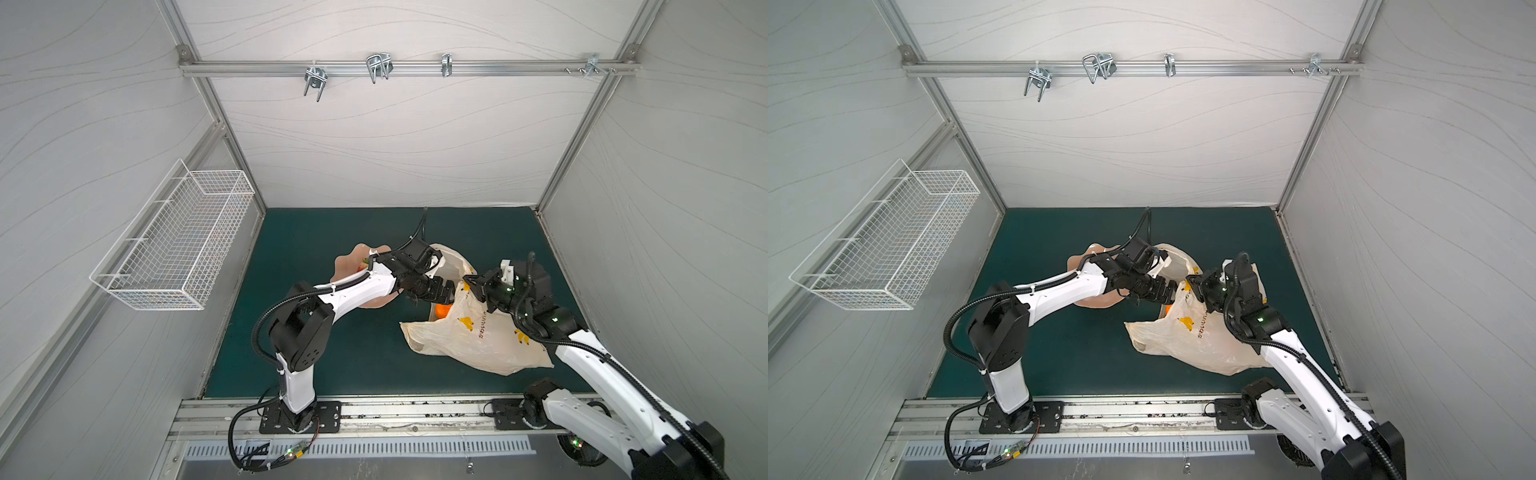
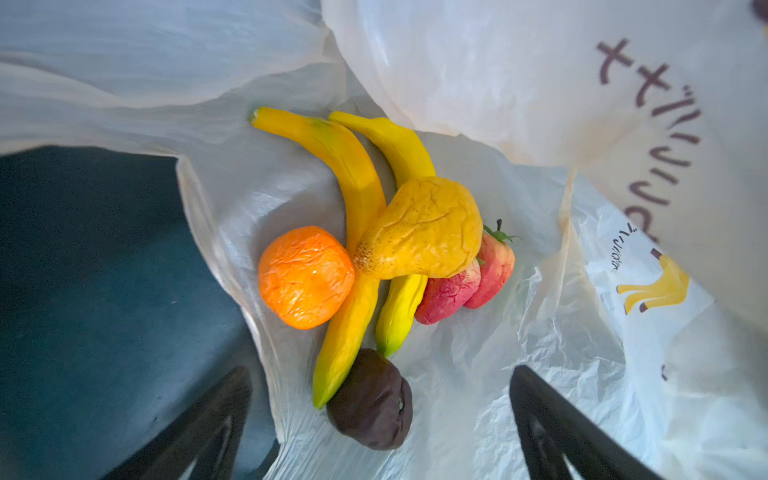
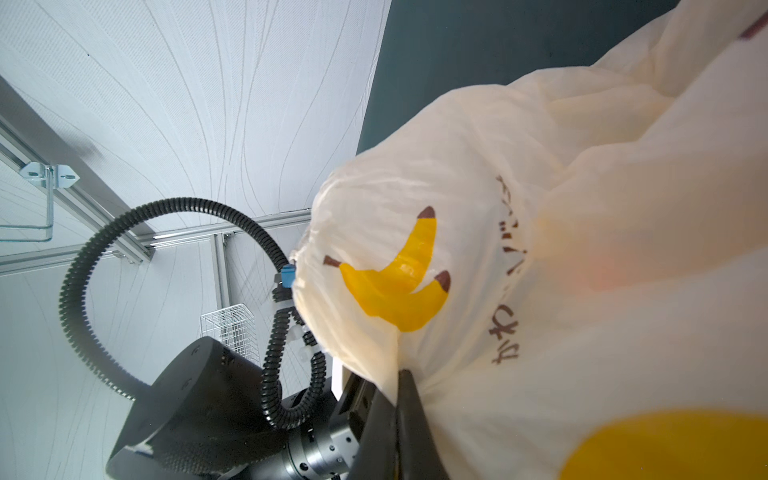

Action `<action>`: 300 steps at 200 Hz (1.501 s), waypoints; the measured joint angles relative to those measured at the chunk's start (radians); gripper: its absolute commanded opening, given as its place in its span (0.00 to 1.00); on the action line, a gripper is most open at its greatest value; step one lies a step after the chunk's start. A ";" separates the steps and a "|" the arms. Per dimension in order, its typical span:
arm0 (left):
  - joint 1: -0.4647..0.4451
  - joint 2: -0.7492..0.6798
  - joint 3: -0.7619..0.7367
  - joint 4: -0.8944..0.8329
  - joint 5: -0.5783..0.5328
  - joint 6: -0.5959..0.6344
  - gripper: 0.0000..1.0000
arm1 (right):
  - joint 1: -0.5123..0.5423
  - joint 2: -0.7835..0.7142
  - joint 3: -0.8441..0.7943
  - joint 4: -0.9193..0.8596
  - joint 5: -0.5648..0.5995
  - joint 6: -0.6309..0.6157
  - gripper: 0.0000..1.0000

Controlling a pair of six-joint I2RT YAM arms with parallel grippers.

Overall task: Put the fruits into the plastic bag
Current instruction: 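Move the left gripper back over the bowl toward the pale strawberry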

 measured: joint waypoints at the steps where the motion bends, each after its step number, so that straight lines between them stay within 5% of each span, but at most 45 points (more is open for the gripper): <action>1: 0.001 -0.002 -0.001 -0.002 -0.003 0.000 0.98 | 0.000 0.000 0.000 0.000 0.000 0.000 0.00; 172: 0.181 -0.158 -0.092 -0.219 -0.308 0.120 0.96 | -0.002 0.000 0.000 -0.007 0.002 0.000 0.00; 300: 0.311 -0.130 -0.071 -0.322 -0.544 0.234 0.86 | -0.003 0.001 0.000 -0.007 0.002 0.000 0.00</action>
